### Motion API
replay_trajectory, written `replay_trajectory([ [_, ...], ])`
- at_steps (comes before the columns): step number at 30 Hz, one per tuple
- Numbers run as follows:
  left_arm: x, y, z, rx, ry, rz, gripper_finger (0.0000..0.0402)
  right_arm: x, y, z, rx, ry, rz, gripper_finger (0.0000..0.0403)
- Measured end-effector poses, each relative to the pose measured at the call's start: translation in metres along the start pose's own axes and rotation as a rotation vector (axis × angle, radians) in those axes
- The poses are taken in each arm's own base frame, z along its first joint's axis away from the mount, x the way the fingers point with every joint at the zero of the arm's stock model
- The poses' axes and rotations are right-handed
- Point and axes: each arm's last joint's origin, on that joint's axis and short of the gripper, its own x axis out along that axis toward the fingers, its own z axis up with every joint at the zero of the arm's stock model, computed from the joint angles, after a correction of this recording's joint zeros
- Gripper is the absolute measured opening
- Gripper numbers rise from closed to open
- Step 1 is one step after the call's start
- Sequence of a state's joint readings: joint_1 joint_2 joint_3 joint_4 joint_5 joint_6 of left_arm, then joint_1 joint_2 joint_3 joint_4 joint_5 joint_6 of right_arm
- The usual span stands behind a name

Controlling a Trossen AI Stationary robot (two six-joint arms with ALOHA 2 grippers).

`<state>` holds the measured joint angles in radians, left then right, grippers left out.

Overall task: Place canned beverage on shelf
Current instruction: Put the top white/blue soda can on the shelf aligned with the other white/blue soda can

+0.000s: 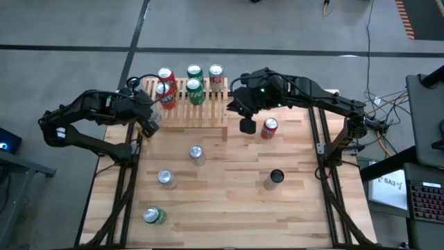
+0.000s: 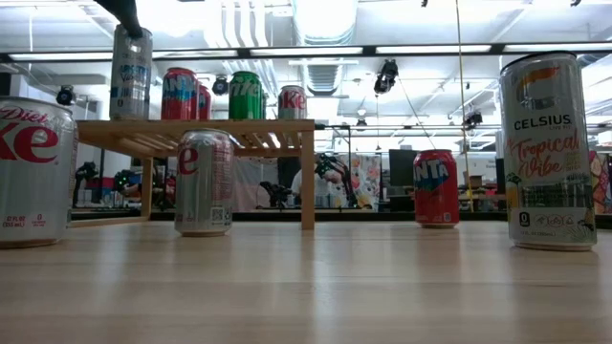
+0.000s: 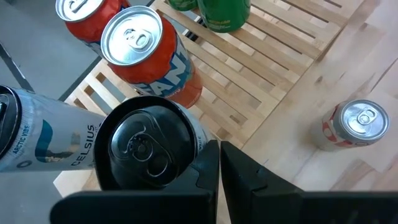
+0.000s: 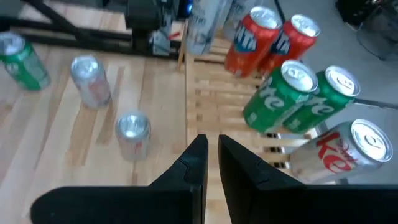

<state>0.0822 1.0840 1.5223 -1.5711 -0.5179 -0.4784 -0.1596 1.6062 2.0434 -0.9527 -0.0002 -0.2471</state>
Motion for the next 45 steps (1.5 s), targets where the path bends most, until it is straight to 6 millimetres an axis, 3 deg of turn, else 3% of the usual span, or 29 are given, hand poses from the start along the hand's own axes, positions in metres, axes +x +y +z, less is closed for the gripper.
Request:
replay_trajectory([
  [24, 0.001, -0.002, 0.001, -0.1, 0.018, -0.024, 0.0, 0.003, 0.003, -0.005, -0.021, 0.039, 0.015, 0.0027],
  [37, -0.005, 0.0, 0.004, -0.145, -0.064, -0.073, 0.0, 0.039, 0.007, -0.019, -0.058, -0.003, 0.004, 0.0027],
  [45, -0.012, -0.019, 0.014, -0.106, -0.218, -0.173, 0.0, 0.068, 0.011, -0.028, -0.077, -0.152, 0.022, 0.0027],
])
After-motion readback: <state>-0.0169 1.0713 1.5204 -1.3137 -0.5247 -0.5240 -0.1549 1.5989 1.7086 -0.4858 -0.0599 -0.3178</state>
